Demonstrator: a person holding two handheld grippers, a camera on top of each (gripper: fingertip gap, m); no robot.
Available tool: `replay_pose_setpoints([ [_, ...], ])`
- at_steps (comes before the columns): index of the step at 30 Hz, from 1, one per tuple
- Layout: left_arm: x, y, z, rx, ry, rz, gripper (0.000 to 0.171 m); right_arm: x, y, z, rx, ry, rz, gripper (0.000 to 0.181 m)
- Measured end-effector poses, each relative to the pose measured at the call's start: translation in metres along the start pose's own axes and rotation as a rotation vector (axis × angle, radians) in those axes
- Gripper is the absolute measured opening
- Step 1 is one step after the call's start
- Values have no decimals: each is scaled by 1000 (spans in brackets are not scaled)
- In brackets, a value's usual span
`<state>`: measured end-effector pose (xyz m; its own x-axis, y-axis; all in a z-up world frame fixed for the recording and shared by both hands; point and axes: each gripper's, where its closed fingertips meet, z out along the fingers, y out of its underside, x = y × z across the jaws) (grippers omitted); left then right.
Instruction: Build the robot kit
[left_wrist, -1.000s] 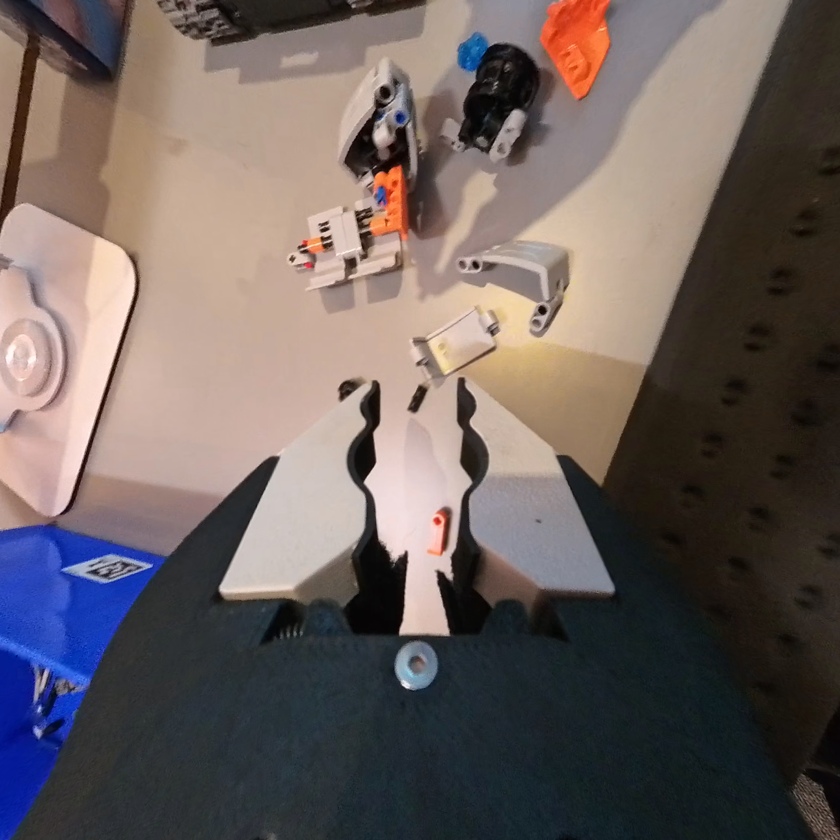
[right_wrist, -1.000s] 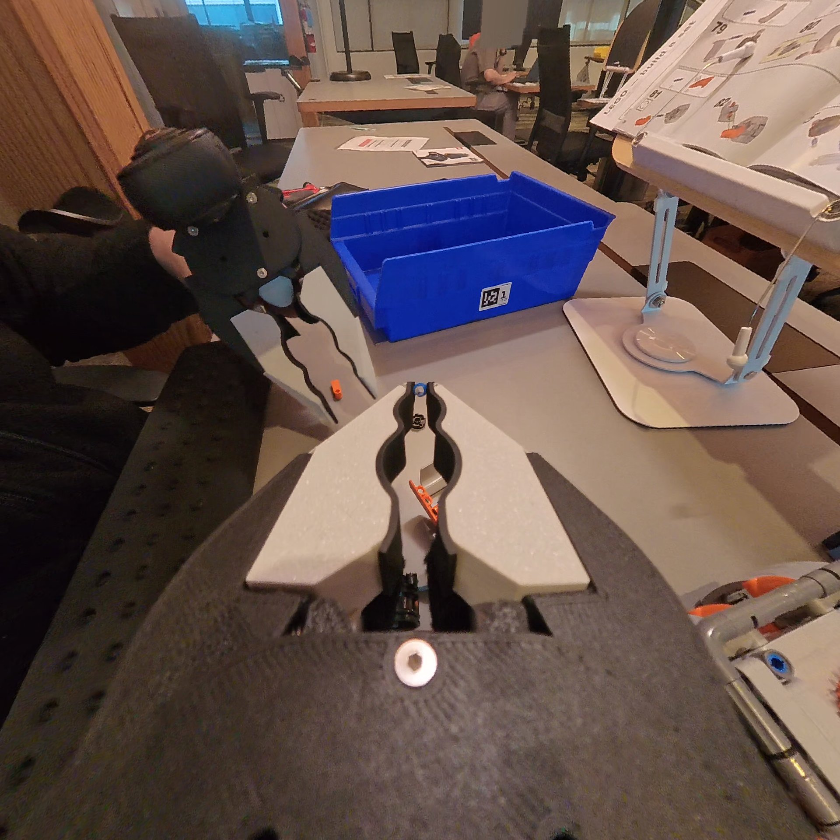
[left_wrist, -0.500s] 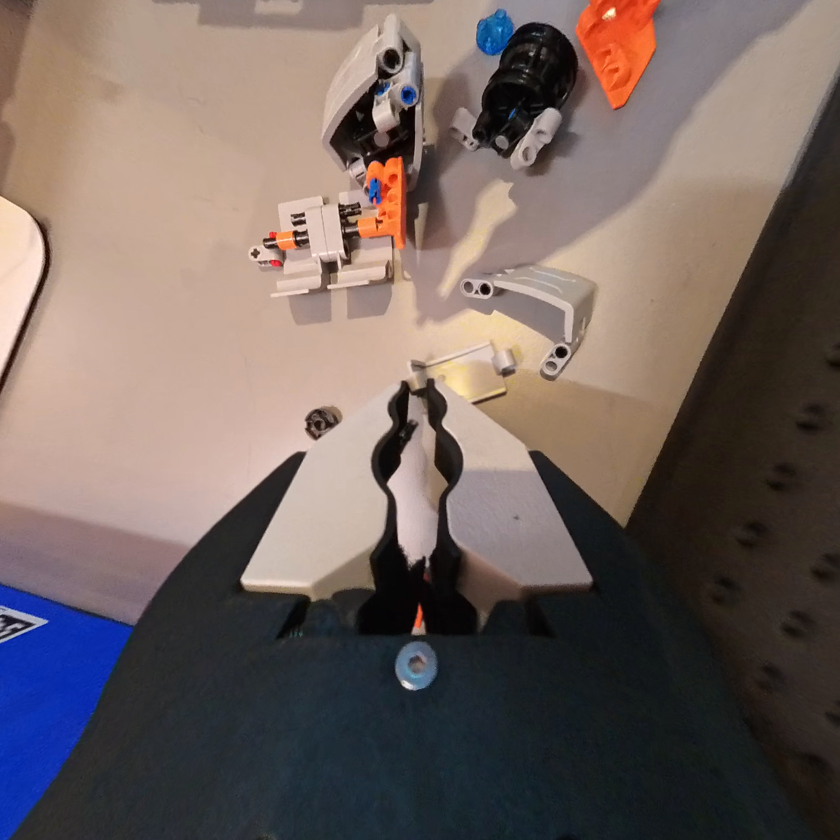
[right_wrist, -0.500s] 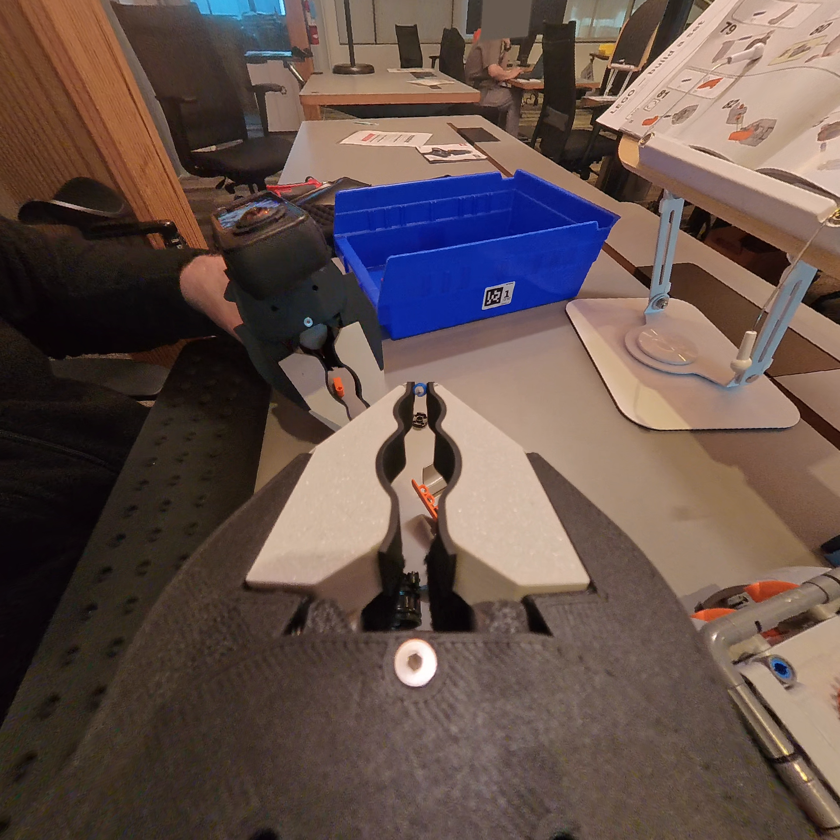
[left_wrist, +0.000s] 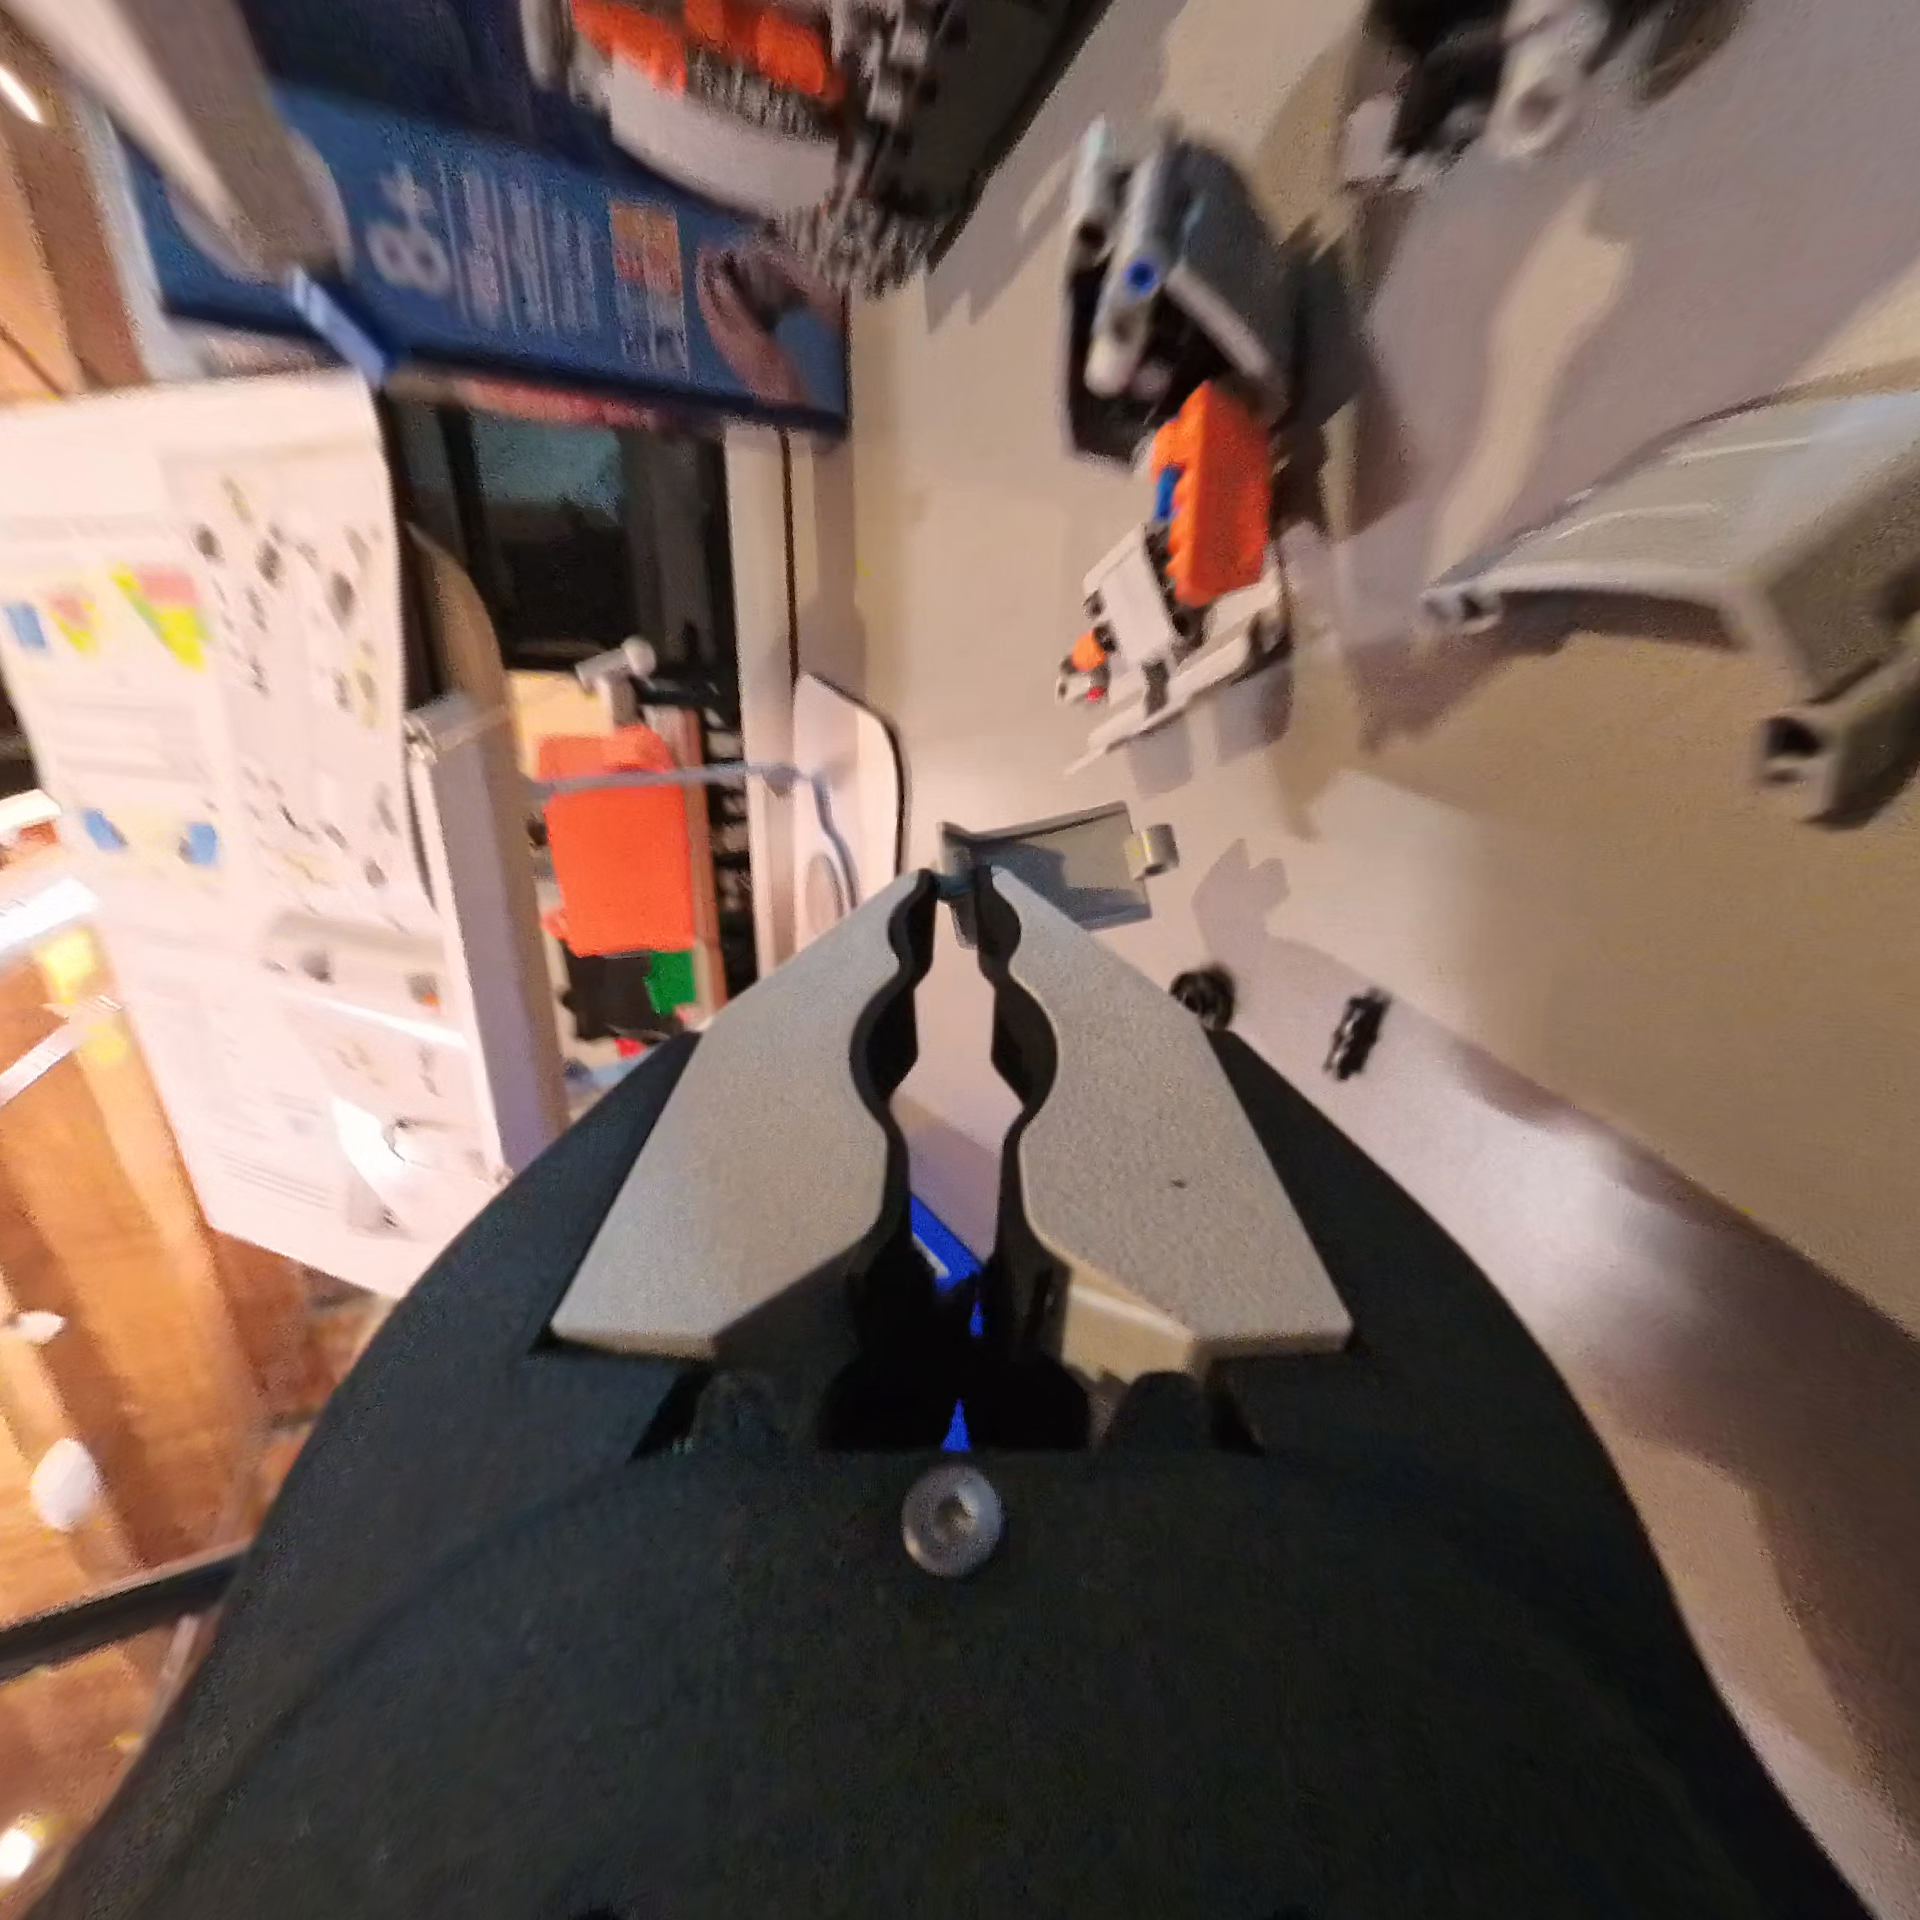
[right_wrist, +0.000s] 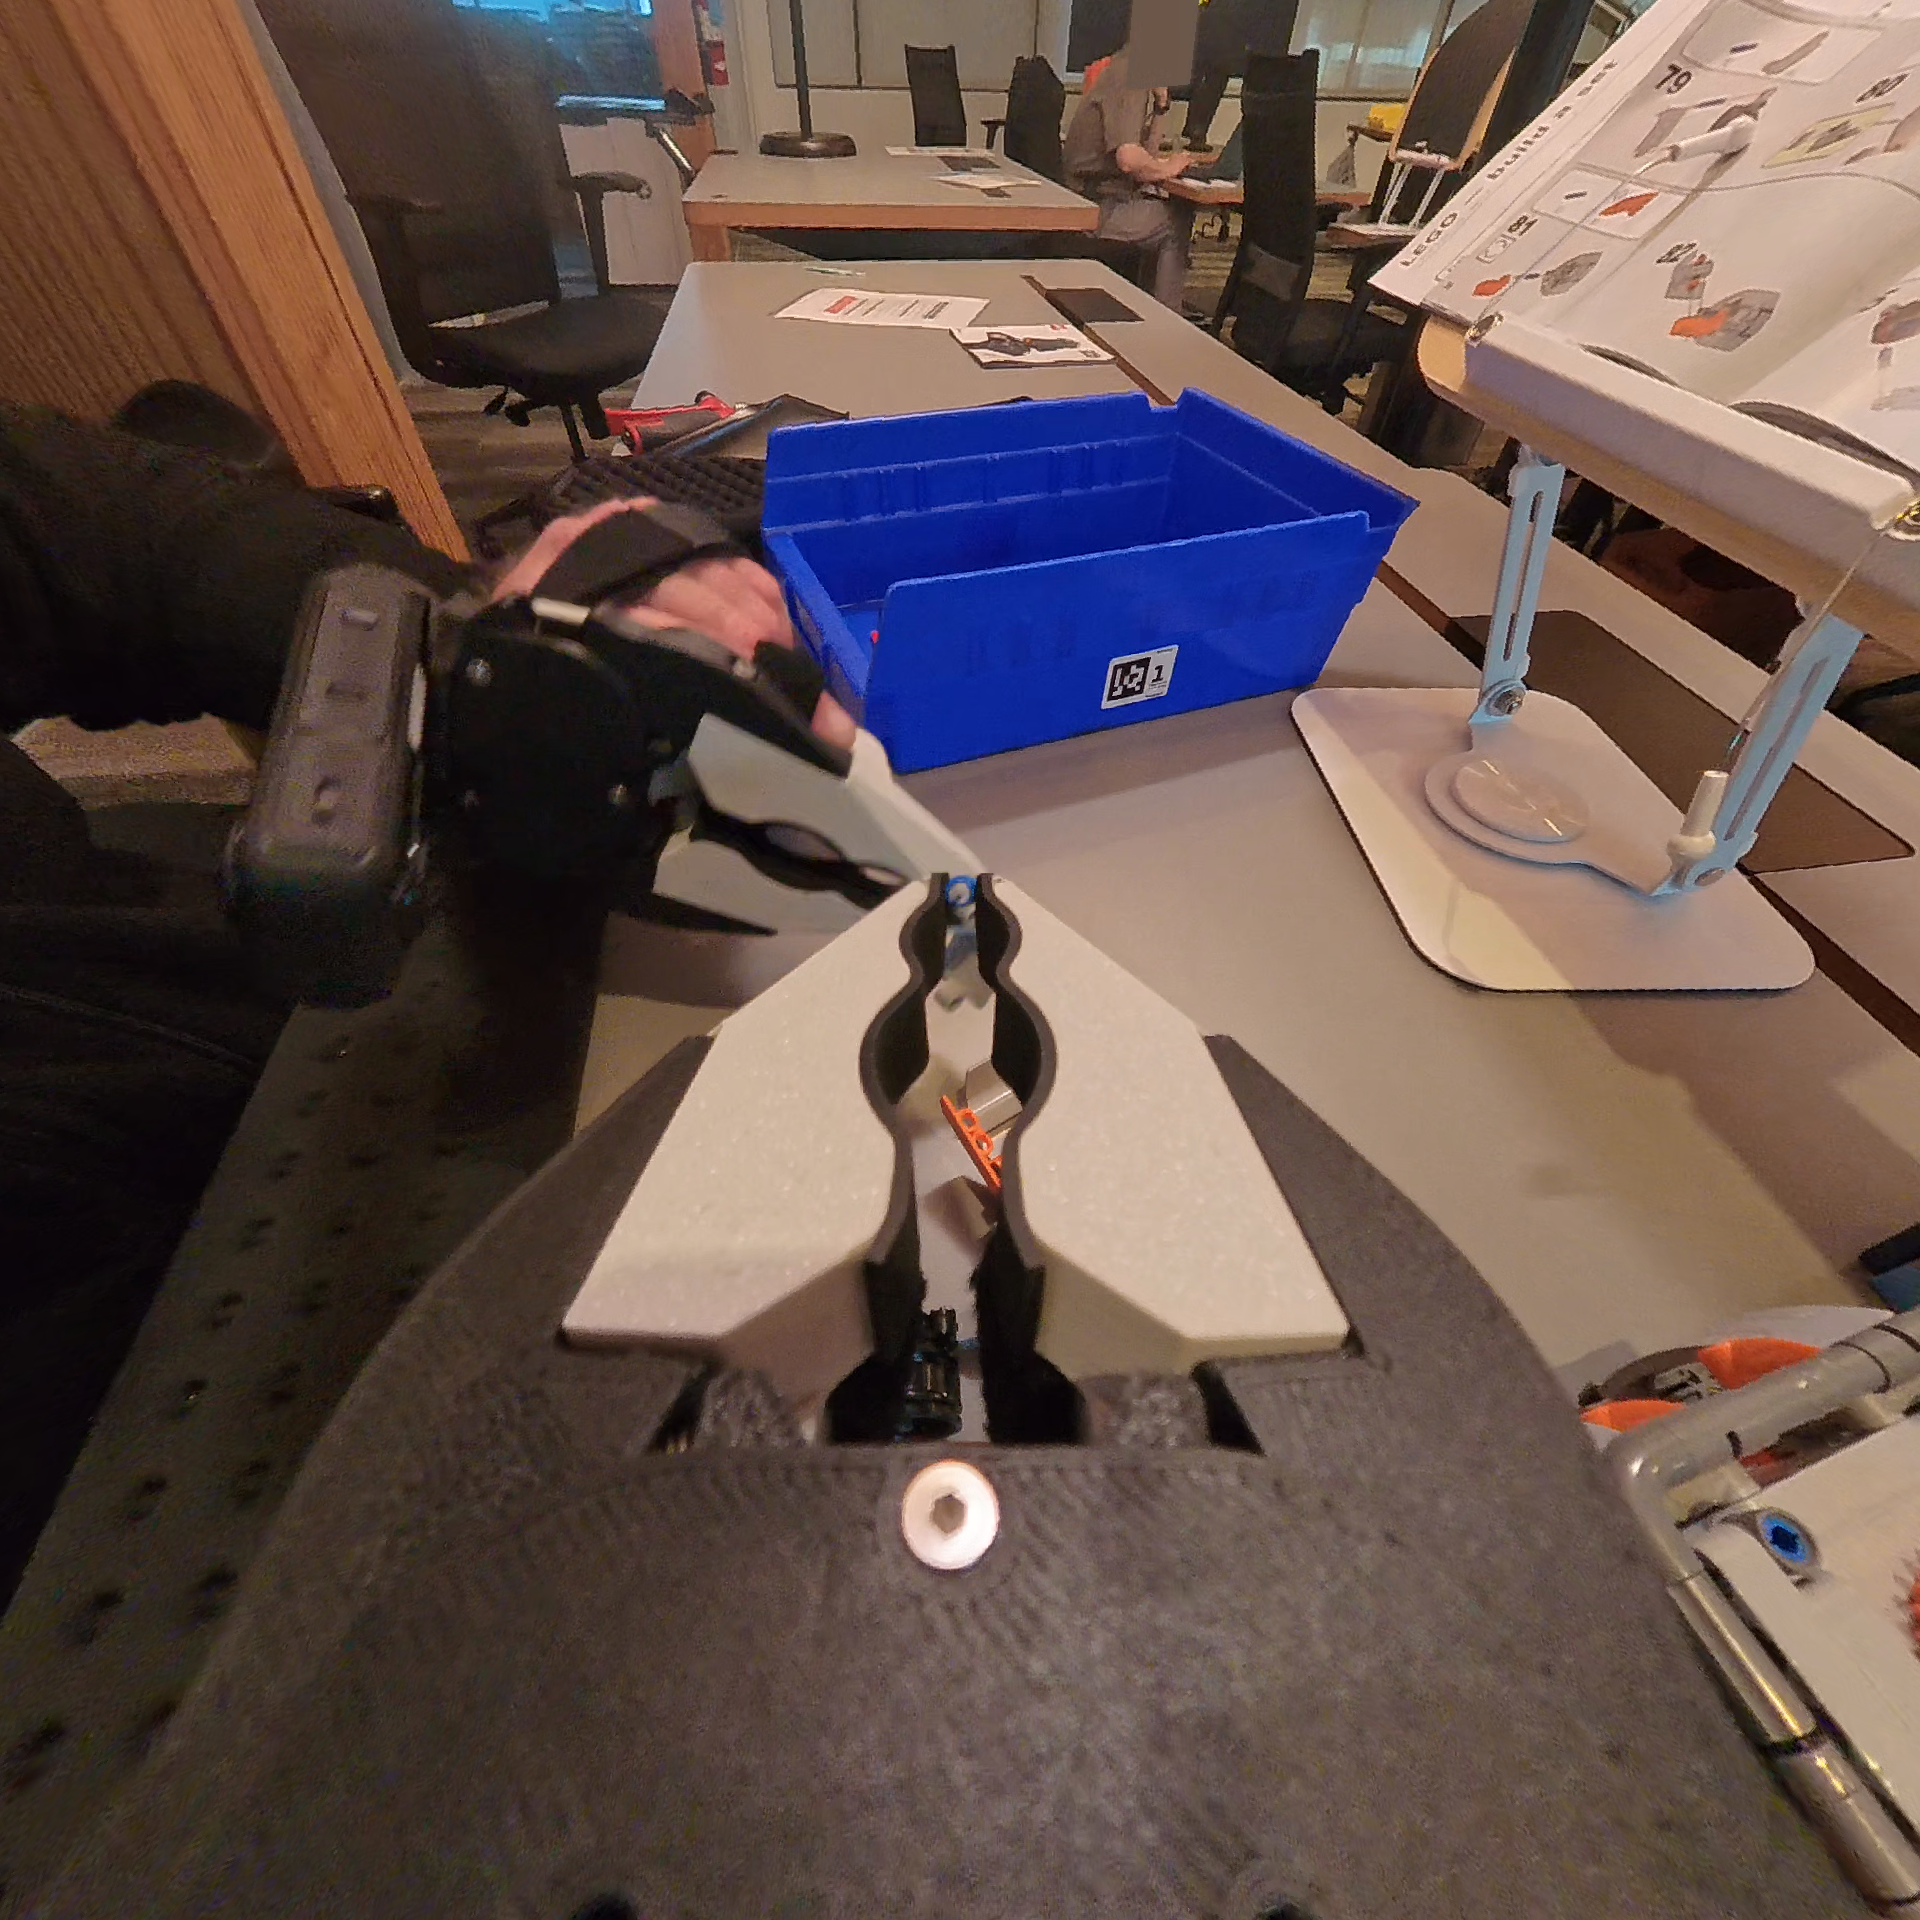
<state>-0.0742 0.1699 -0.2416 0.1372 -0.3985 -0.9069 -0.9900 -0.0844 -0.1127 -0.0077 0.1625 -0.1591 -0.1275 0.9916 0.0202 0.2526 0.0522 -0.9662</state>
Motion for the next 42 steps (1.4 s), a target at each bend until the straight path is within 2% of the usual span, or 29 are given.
replay_pose_setpoints([
  [4, 21, -18, -6, 90, -33, 137, 4, -1, -2, -1, 2, 3, -8, 2],
  [15, 48, -21, -36, 194, -14, 196, 9, -3, -2, 0, 3, 2, -14, 2],
  [21, 72, -15, -51, 231, 107, 193, 3, -4, -2, 1, 1, -2, -16, 2],
  [25, 73, -11, -62, 266, 200, 156, 15, -5, -2, 1, 1, -2, -19, 3],
  [30, 67, -2, -56, 227, 310, 150, 23, -5, -3, 0, 3, 2, -24, 3],
  [32, 66, -4, -53, 225, 383, 71, 31, -4, -4, -1, 5, 5, -26, 2],
  [34, 62, -10, -51, 232, 436, -24, 29, -3, -5, -2, 8, 8, -27, 2],
  [37, 51, -12, -42, 174, 547, -326, 34, -3, -6, -4, 11, 8, -27, 2],
  [40, 40, -23, -46, 208, 685, -626, 31, -4, -7, -4, 11, 6, -28, 2],
  [42, 44, -29, -48, 191, 789, -719, 35, -4, -6, -4, 11, 4, -27, 2],
])
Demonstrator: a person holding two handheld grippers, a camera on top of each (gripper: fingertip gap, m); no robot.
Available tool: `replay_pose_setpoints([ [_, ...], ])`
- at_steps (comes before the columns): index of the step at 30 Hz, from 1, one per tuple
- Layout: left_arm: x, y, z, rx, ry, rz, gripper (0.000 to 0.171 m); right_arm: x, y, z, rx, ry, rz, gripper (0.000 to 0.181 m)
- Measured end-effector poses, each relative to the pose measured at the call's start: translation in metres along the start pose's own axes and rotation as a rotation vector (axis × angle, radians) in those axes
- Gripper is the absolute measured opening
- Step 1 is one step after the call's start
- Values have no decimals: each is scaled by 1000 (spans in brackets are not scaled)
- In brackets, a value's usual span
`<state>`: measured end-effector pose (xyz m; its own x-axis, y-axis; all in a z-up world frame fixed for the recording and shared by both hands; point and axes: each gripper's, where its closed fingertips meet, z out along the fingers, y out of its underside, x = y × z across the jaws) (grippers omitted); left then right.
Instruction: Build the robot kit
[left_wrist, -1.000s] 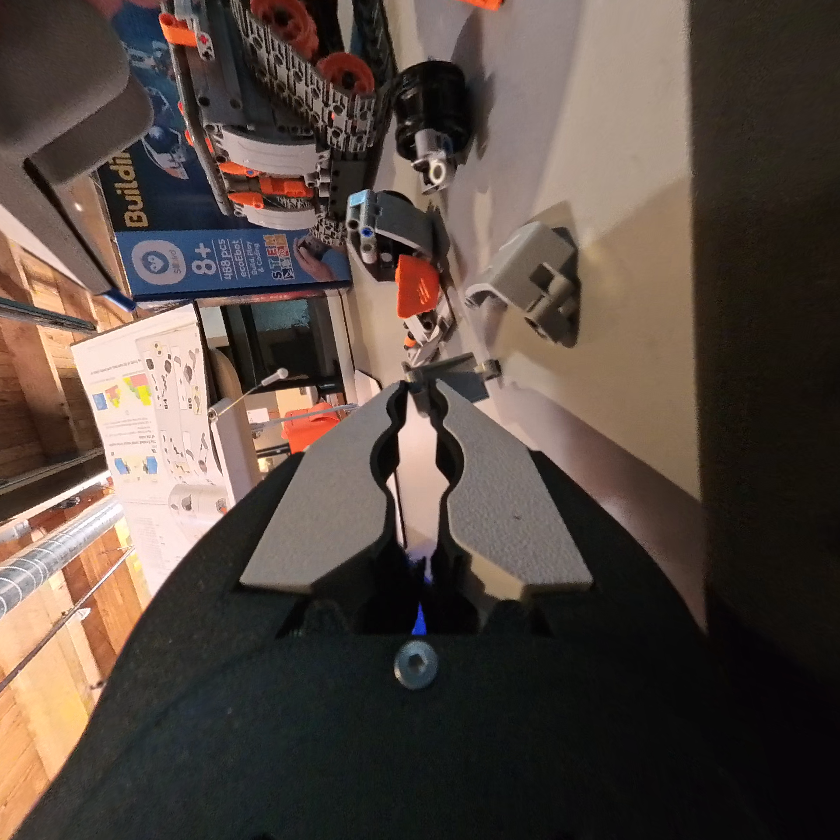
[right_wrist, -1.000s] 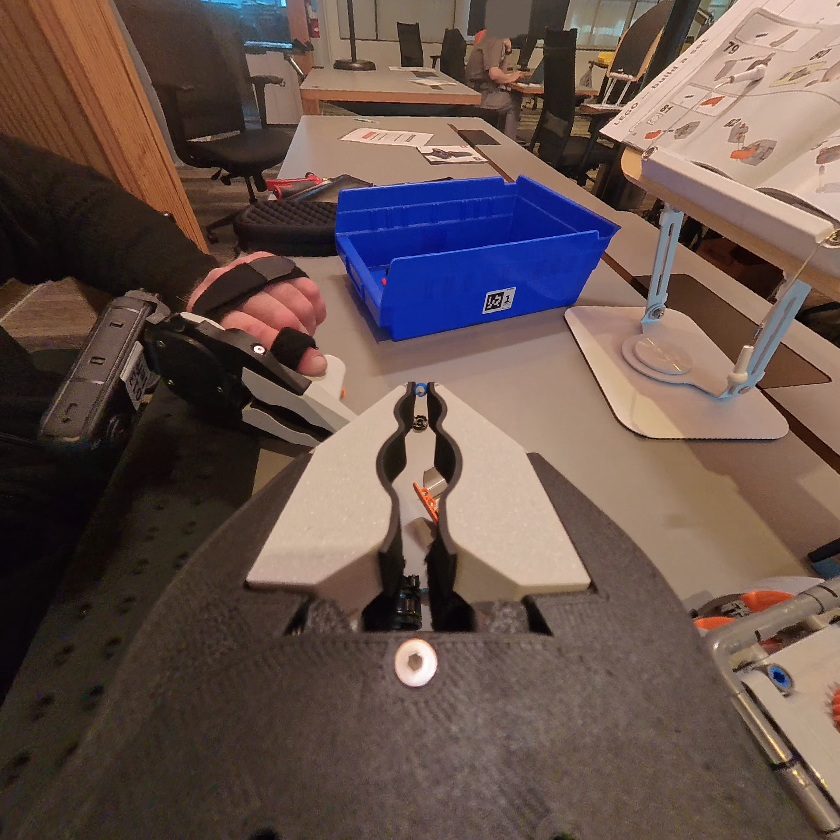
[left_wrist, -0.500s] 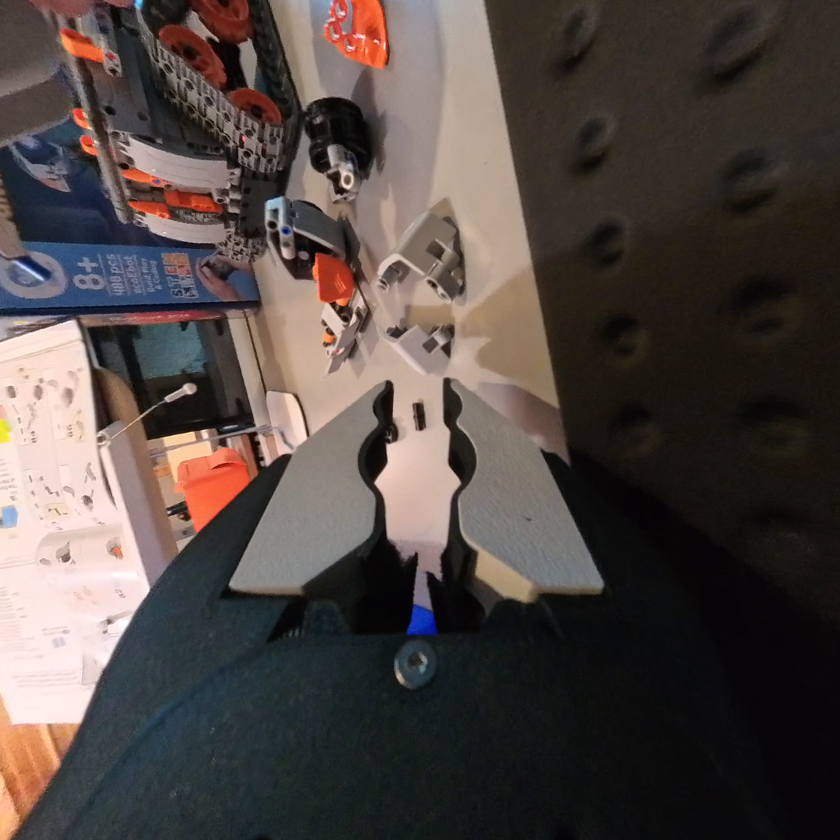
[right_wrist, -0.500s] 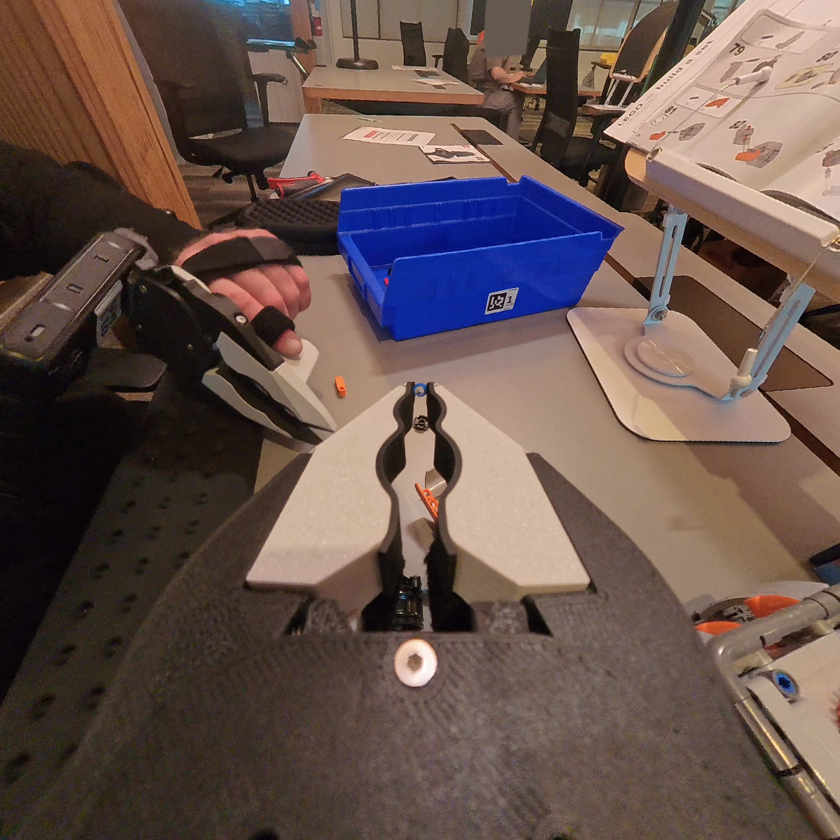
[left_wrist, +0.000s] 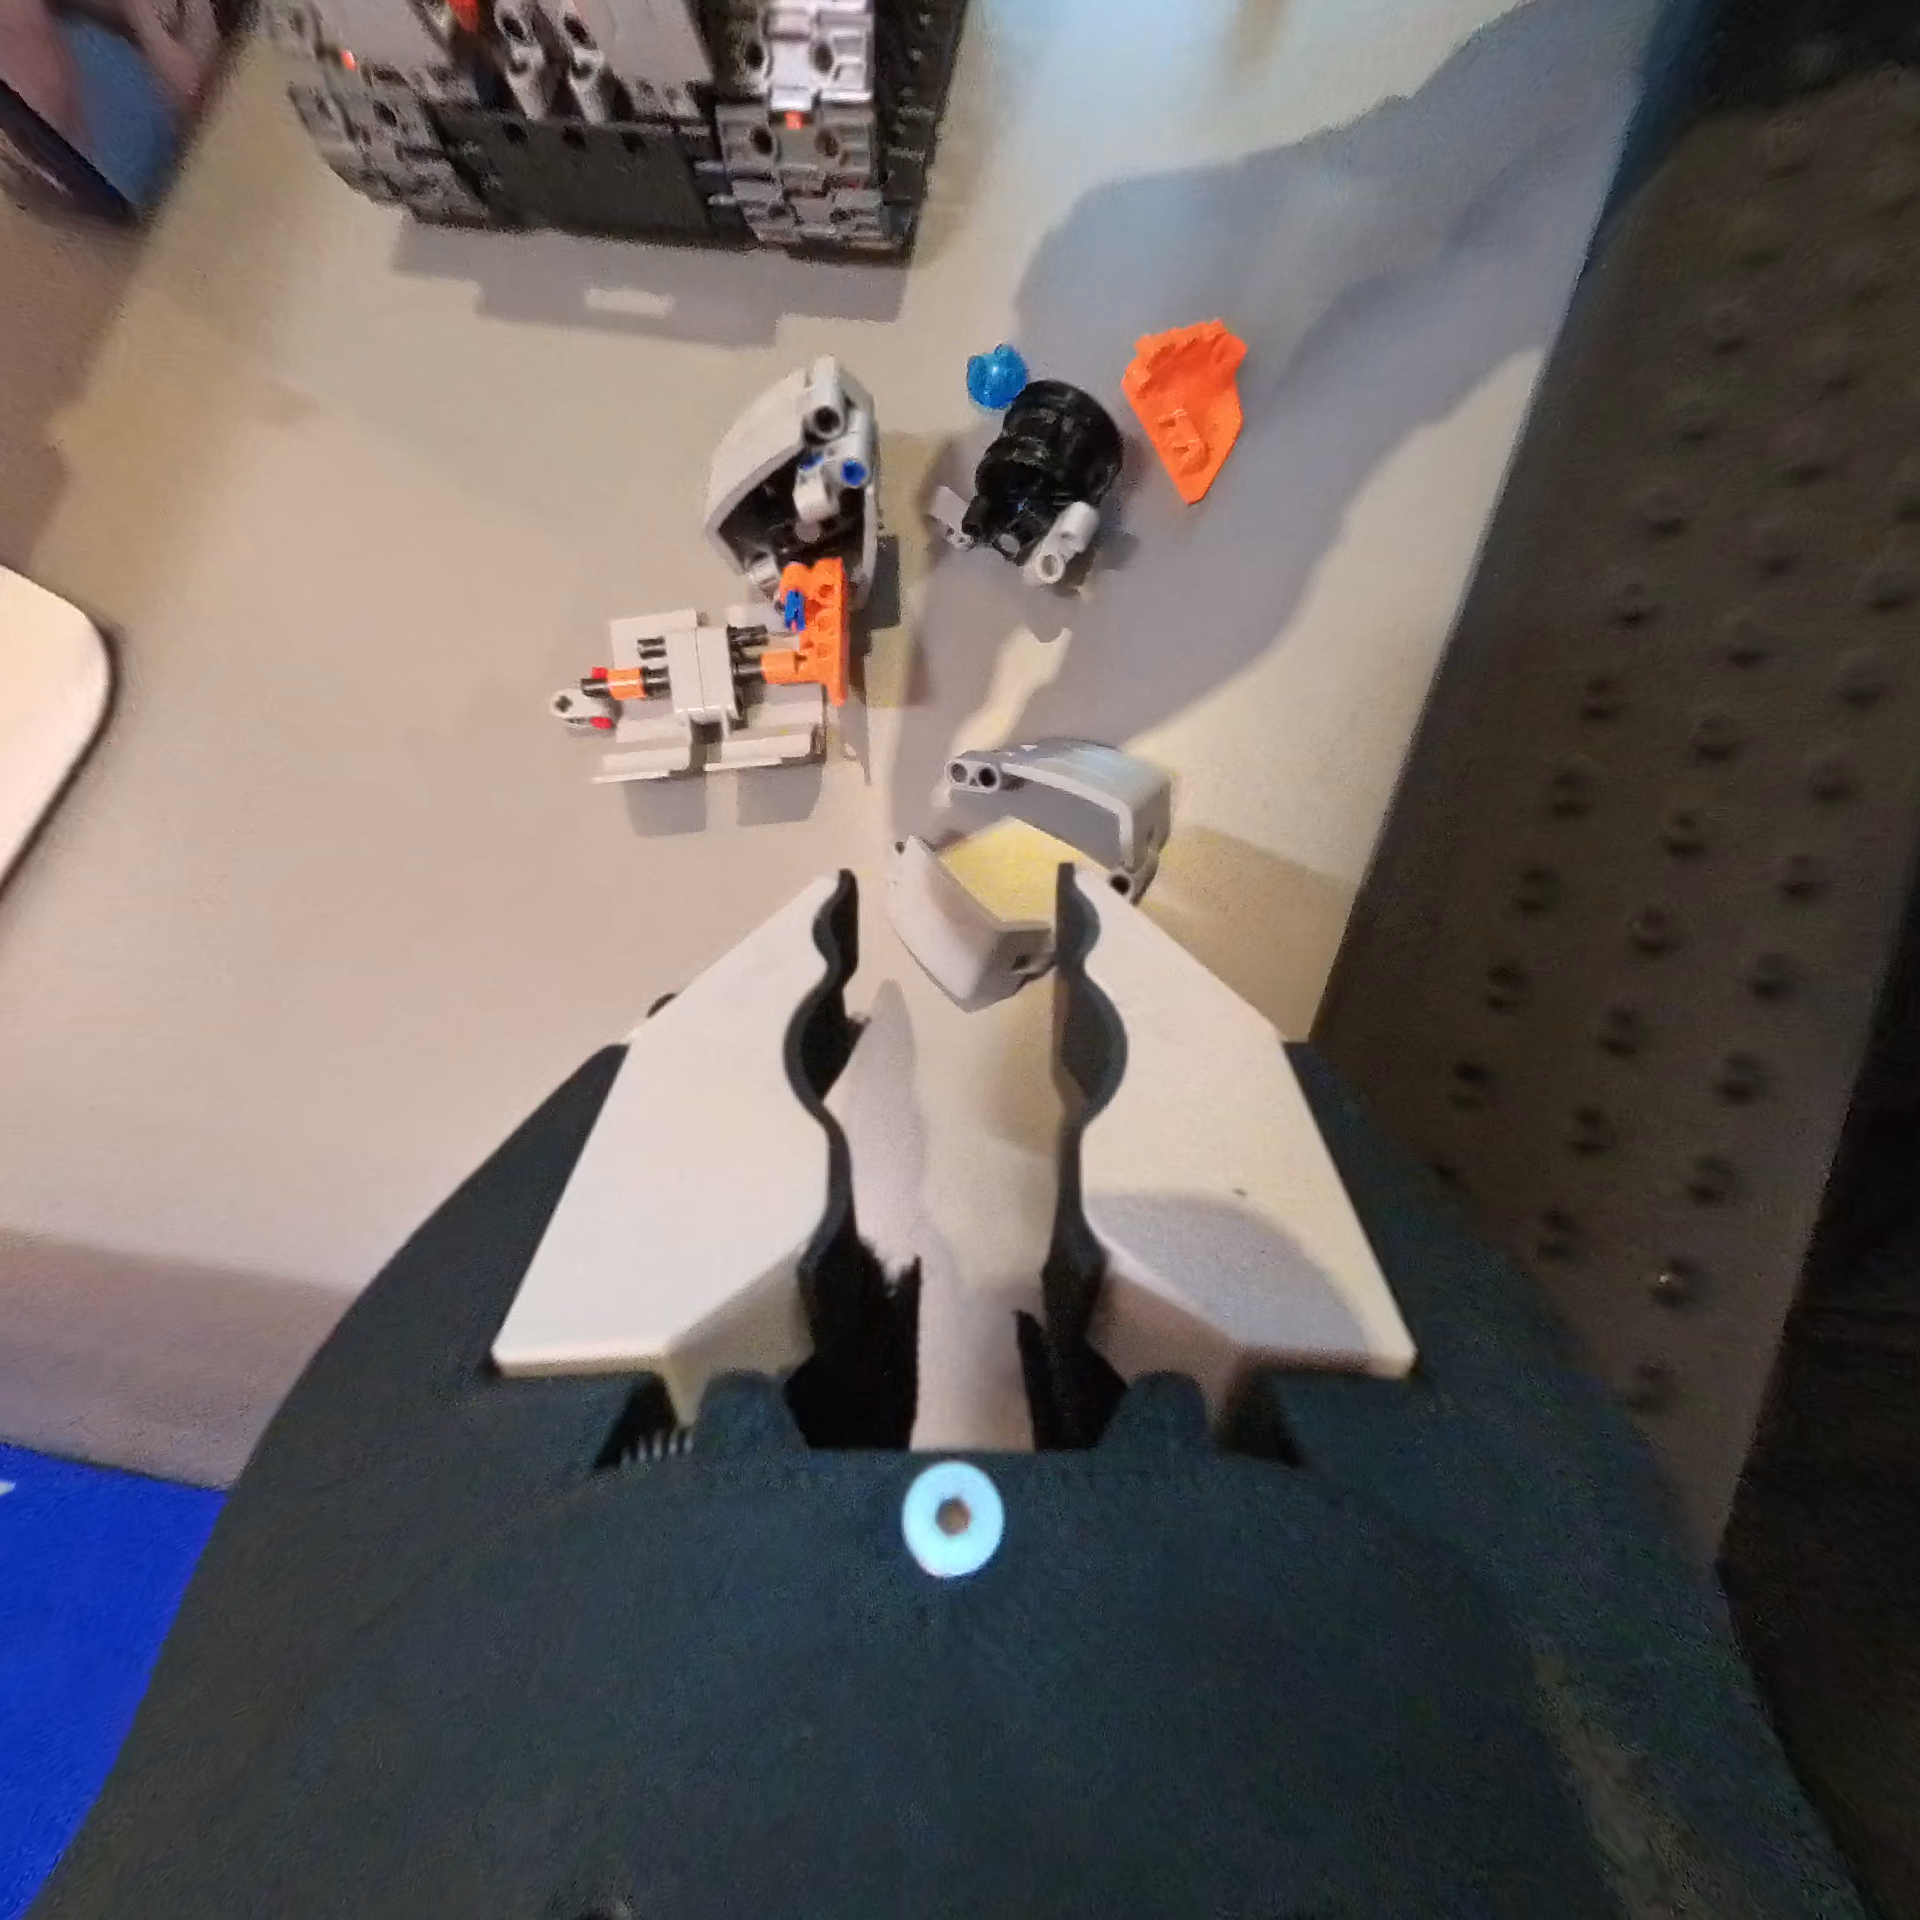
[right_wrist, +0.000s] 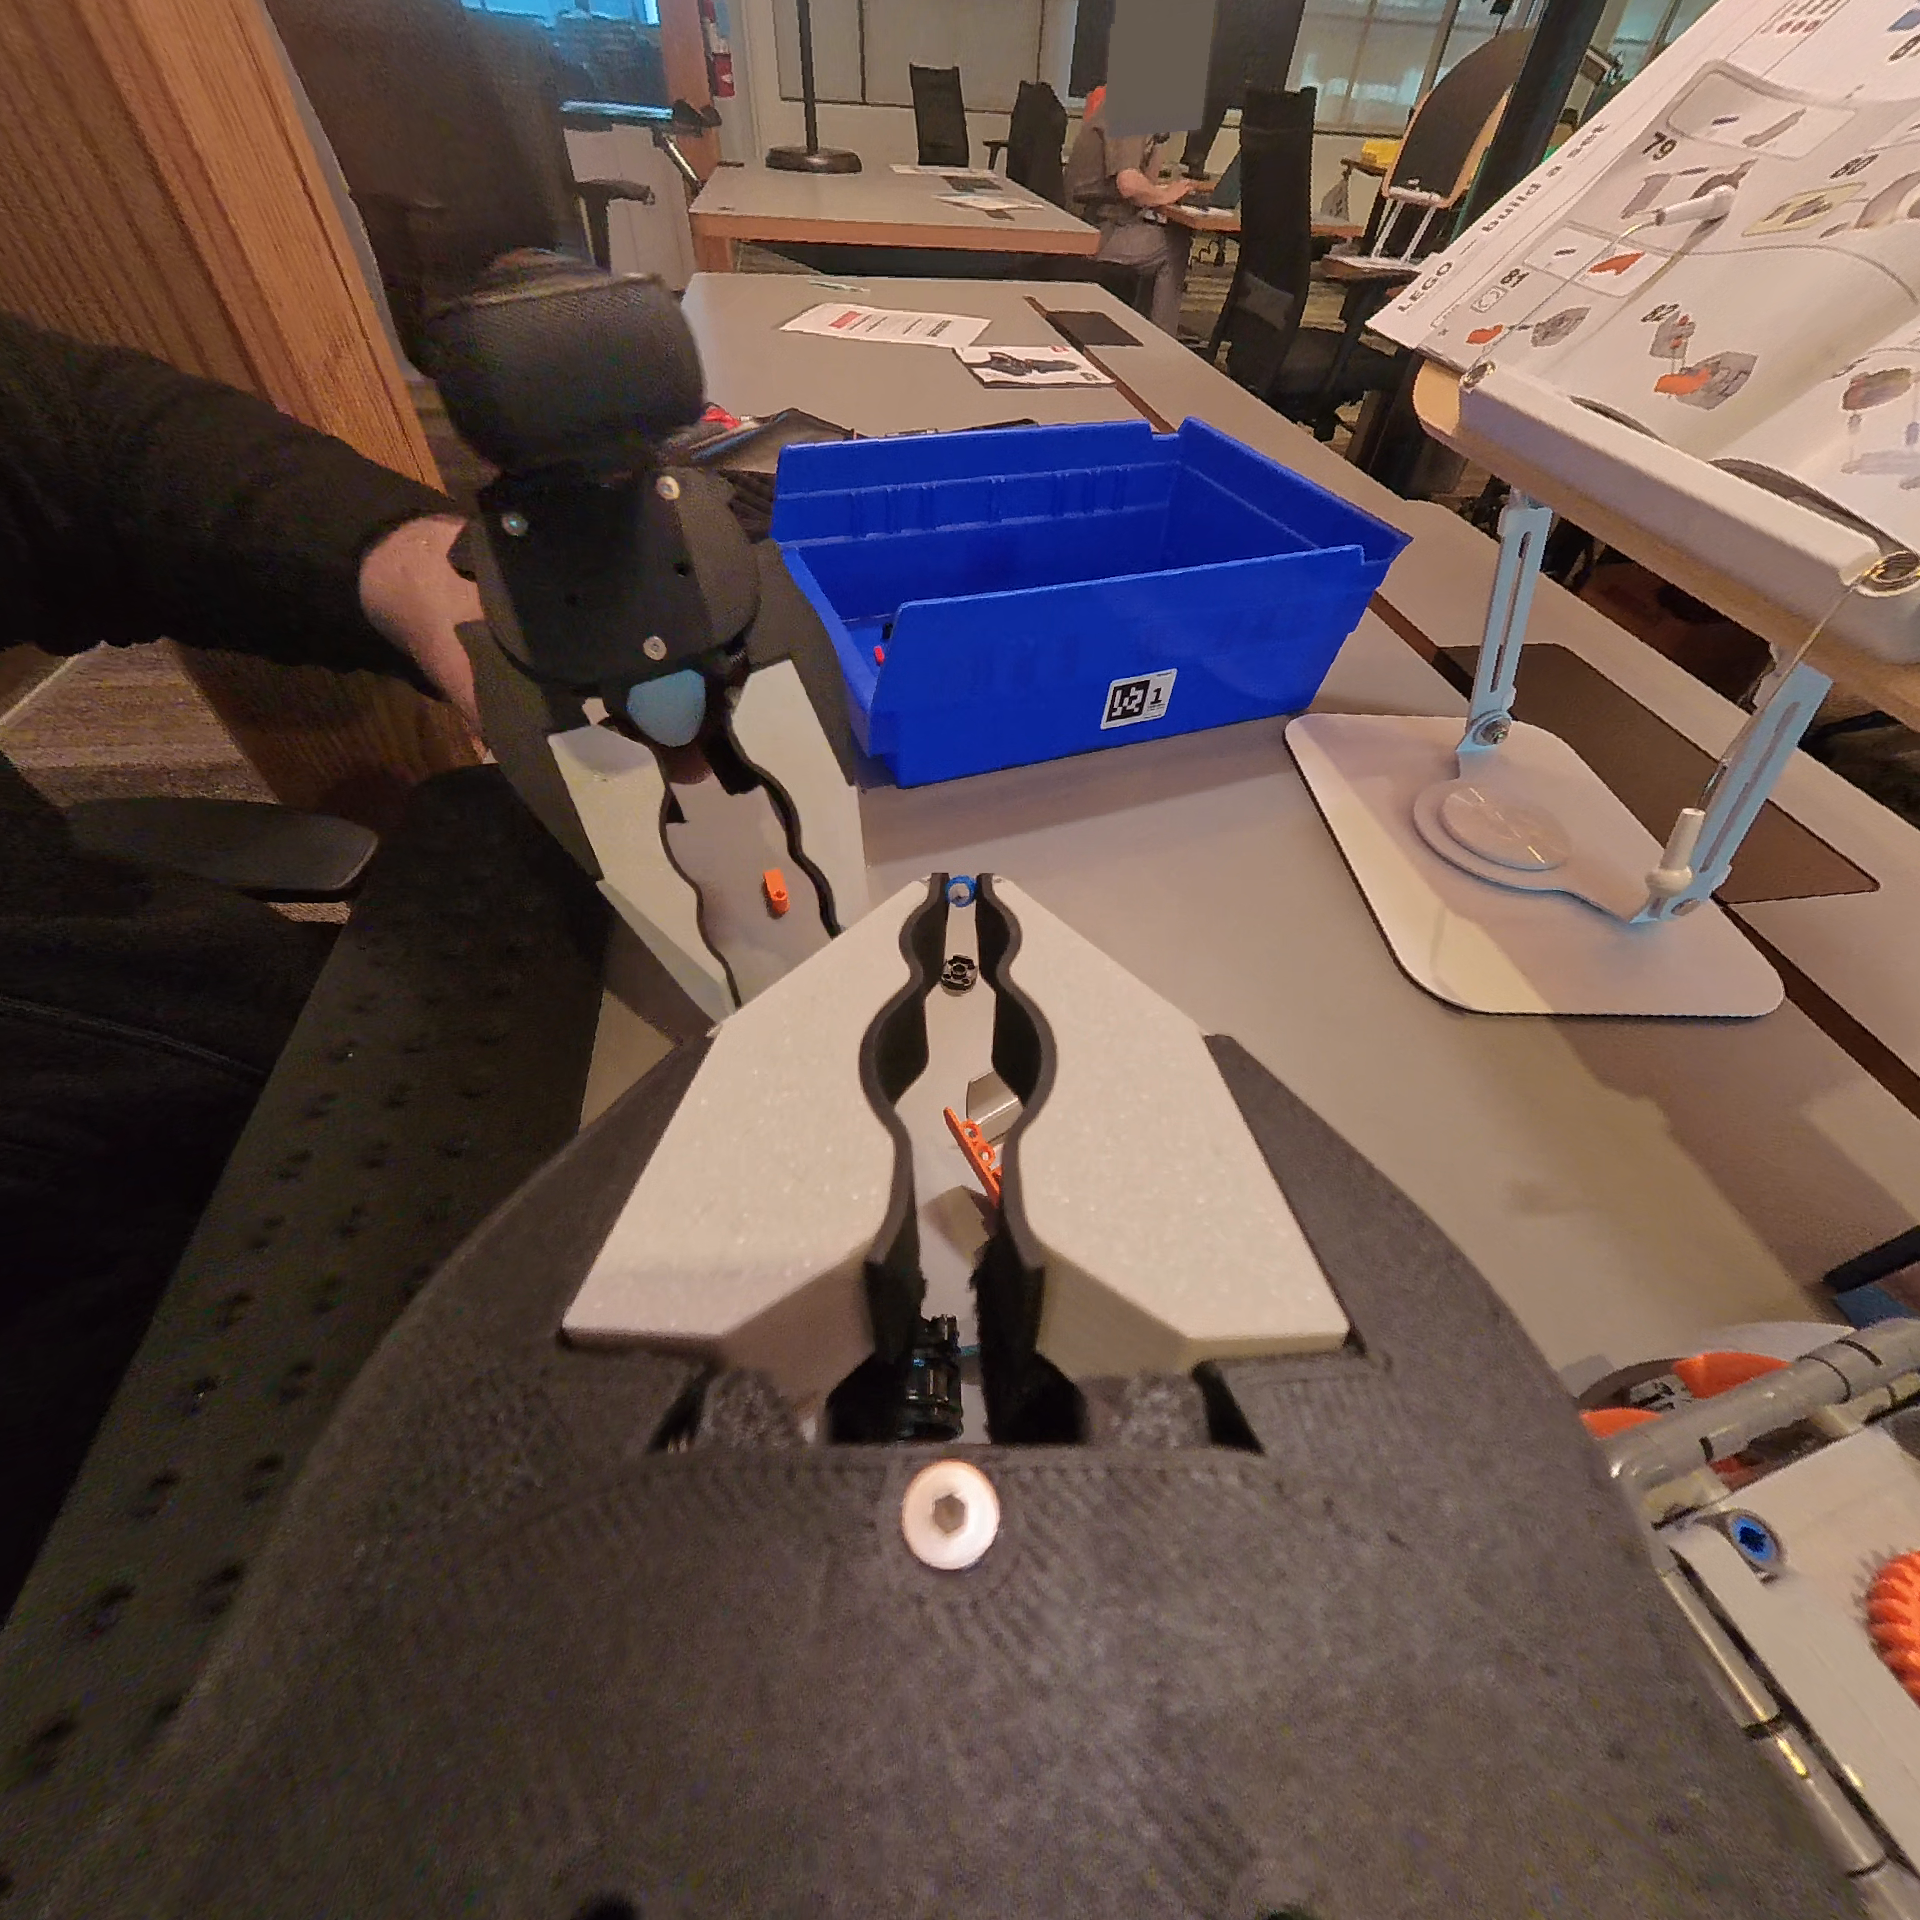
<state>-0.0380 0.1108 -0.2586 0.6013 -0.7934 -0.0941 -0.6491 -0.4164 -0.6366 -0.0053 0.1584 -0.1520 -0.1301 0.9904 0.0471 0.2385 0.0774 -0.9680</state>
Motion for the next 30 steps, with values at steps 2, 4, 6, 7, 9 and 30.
replay_pose_setpoints([
  [2, -3, 1, 5, -30, -23, -3, 31, 0, 0, 0, -1, 0, 0, 2],
  [4, -2, 7, 12, -83, -12, -6, 31, 0, 0, 0, -2, 0, 0, 2],
  [6, -1, 11, 18, -113, 3, -11, 23, 0, 0, 0, -1, 2, -2, 2],
  [7, -1, 13, 19, -122, 5, -5, 18, 0, -1, -1, -1, 2, -3, 2],
  [9, 0, 15, 21, -133, 7, 15, 4, -1, -2, -2, 3, 3, -5, 2],
  [30, 6, 35, -1, -236, -58, 1089, 0, -4, -2, -2, 1, -10, -7, 3],
])
